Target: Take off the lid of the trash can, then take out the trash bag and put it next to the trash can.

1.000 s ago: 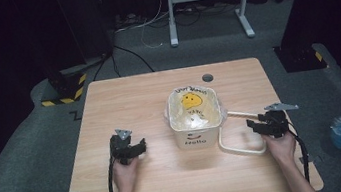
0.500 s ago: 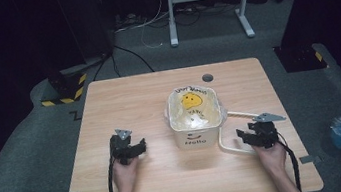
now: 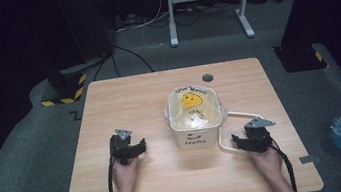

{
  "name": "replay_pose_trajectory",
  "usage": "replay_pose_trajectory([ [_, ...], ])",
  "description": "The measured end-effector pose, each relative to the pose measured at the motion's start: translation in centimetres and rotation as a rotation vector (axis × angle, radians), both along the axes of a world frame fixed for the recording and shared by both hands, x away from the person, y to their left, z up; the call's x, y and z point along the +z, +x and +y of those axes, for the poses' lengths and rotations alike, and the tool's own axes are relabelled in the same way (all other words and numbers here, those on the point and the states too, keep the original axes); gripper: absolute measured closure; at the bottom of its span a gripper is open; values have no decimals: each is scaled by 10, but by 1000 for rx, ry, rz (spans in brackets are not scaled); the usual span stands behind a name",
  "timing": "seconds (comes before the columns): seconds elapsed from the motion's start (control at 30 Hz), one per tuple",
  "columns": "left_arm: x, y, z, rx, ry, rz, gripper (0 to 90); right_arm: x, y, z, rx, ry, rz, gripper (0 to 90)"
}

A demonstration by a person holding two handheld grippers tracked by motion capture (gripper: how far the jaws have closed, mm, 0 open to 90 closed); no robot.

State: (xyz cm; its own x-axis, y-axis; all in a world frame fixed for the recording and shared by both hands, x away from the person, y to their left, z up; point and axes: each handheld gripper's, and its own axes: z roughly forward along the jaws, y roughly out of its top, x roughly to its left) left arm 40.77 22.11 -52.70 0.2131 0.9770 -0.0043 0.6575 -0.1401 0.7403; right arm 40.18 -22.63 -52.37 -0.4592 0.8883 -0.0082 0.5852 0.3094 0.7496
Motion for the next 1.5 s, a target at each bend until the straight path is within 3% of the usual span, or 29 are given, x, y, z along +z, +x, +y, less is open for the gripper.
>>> replay_pose_trajectory([
  [0.37, 0, 1, 0, -8, -1, 1, 235, 0, 1, 1, 0, -1, 4, 328],
  [0.63, 2, 5, -3, -17, -4, 31, 166, 1, 3, 4, -18, -9, 20, 310],
  [0.7, 4, 7, -2, -31, -27, 46, 169, 3, 4, 5, -21, -17, 41, 318],
  [0.73, 6, 6, -1, -44, -66, 41, 174, 4, 4, 6, -18, -15, 44, 318],
  [1.0, 30, 6, -8, -111, -179, -5, 162, 20, 1, 3, -4, 51, 34, 329],
  [1.3, 49, 4, -14, -144, -218, -40, 151, 29, 1, 1, 0, 71, 23, 378],
  [1.5, 63, 4, -18, -169, -244, -42, 151, 36, 1, 3, 5, 91, 23, 377],
])
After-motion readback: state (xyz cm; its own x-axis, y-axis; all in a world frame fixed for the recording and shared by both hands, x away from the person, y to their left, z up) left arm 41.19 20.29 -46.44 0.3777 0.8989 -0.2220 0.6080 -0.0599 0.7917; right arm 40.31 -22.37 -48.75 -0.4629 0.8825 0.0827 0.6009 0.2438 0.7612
